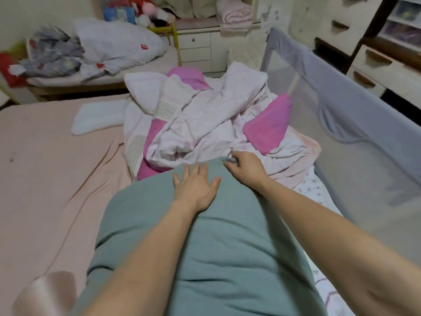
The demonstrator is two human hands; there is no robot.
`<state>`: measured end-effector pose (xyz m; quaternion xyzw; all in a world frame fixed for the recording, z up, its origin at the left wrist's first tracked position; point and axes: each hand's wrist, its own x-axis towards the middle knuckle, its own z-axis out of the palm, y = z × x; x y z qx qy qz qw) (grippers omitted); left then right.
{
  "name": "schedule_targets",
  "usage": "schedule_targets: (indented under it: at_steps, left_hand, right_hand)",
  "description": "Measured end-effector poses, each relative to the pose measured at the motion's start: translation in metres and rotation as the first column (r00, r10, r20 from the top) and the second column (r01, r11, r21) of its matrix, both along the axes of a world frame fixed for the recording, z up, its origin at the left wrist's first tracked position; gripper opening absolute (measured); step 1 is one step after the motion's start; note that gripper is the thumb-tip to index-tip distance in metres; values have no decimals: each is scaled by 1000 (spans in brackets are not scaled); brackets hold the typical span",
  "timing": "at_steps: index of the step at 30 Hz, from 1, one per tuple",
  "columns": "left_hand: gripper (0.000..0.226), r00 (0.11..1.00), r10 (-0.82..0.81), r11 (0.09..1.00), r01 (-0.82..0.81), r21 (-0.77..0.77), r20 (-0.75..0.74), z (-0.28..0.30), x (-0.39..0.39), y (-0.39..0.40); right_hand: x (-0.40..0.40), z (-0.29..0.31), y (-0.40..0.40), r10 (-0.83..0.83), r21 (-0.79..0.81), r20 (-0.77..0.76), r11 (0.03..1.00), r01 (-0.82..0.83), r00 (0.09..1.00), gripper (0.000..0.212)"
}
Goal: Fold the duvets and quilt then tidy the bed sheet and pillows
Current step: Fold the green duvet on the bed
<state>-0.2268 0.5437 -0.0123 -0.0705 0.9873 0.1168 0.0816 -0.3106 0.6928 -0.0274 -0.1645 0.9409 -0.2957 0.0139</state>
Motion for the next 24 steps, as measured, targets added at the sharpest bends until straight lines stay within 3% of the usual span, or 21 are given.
schedule_targets:
  at_steps: [2,3,5,7,9,12,13,15,16,19,24]
  left_hand:
    - [63,999,17,1000,-16,20,-33,-17,-7,9]
    - [62,999,28,999,-27,26,-17,-27,-8,13]
    - [61,991,-40,999,39,9,124,-50,-10,24]
    - [59,966,-119,993,117,23,232,-61,-10,29]
    - [54,972,-128,991,118,62,199,-57,-13,23]
    - [45,998,28,994,-34,103,60,-40,-1,-9]
    - [45,992,120,984,-123,129,36,-34,8,-34]
    - [41,962,271,952,-274,135,41,-29,25,-77]
    - [41,925,374,919,-379,109,60,-26,45,-117]
    - [45,818,552,824,-565,44,162,-25,78,-182]
    - [40,674,695,665,-735,133,250,-65,128,-249]
  right_hand:
    - [-2,-24,19,-54,45,-147,997,62,988,26]
    - [-1,-41,30,-65,102,-135,992,79,989,24]
    - [10,-74,56,-93,358,25,931,78,995,16]
    - [18,-92,70,-80,607,203,792,-61,976,27]
    - [8,-79,59,-61,697,158,714,-68,986,33]
    - [-10,-31,-1,-27,543,28,840,7,999,37]
    - [-13,-16,-40,52,450,30,891,-60,998,37]
    - [-5,7,-104,255,345,36,904,-251,966,36]
    - [9,15,-154,385,346,34,861,-372,922,33]
    - [37,7,-230,554,400,91,741,-539,828,31]
    - [71,-47,-337,610,599,207,540,-592,765,41]
